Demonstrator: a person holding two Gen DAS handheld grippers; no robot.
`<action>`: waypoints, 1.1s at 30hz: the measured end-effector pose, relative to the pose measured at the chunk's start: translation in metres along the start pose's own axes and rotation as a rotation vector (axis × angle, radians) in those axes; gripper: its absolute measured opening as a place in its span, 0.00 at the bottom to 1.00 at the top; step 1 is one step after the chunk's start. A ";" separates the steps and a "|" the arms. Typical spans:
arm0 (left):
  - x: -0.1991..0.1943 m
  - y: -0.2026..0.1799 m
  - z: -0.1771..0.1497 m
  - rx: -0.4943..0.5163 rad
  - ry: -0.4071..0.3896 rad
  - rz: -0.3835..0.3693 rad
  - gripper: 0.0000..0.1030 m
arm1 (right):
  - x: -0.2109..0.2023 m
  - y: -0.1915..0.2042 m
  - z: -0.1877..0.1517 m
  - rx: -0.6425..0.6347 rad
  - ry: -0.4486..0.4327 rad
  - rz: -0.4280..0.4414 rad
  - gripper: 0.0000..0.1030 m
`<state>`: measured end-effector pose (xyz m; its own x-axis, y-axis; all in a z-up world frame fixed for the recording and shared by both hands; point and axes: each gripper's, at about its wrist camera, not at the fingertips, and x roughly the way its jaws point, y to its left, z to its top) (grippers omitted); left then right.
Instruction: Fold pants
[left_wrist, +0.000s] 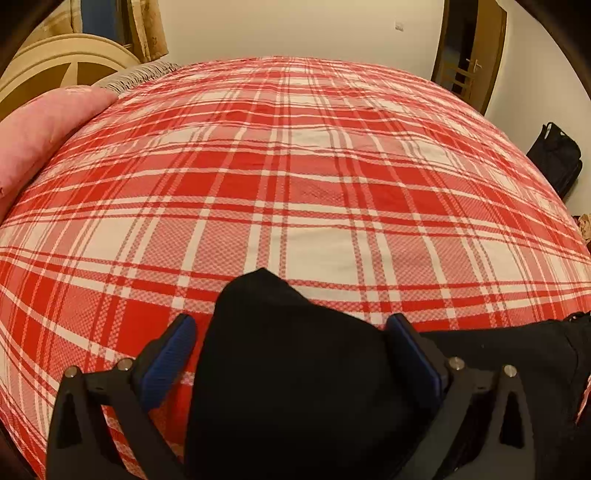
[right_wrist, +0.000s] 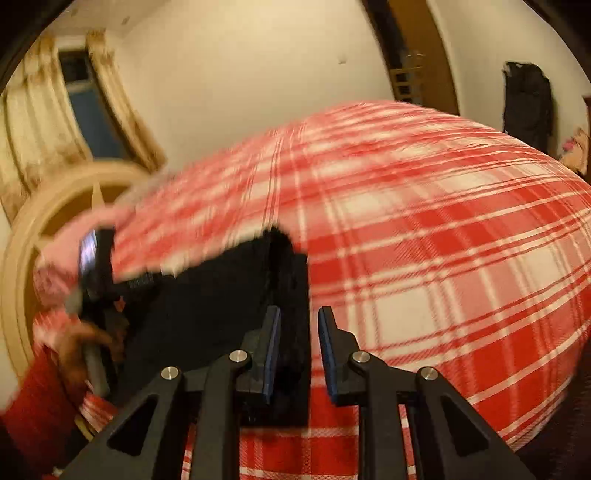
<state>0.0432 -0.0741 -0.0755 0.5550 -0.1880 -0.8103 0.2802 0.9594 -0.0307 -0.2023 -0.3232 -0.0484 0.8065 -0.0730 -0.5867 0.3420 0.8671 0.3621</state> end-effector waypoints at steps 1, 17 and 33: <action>0.000 -0.001 0.000 0.001 -0.001 0.002 1.00 | -0.003 -0.001 0.001 0.004 -0.008 0.000 0.23; -0.068 0.042 -0.010 -0.058 -0.128 -0.044 1.00 | 0.081 0.132 0.024 -0.339 0.105 0.194 0.23; -0.018 0.054 -0.018 -0.093 -0.050 0.027 1.00 | 0.167 0.183 0.028 -0.392 0.236 0.216 0.20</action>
<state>0.0345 -0.0148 -0.0728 0.6007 -0.1701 -0.7812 0.1920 0.9792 -0.0655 0.0081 -0.1903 -0.0601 0.6927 0.2026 -0.6922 -0.0639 0.9732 0.2209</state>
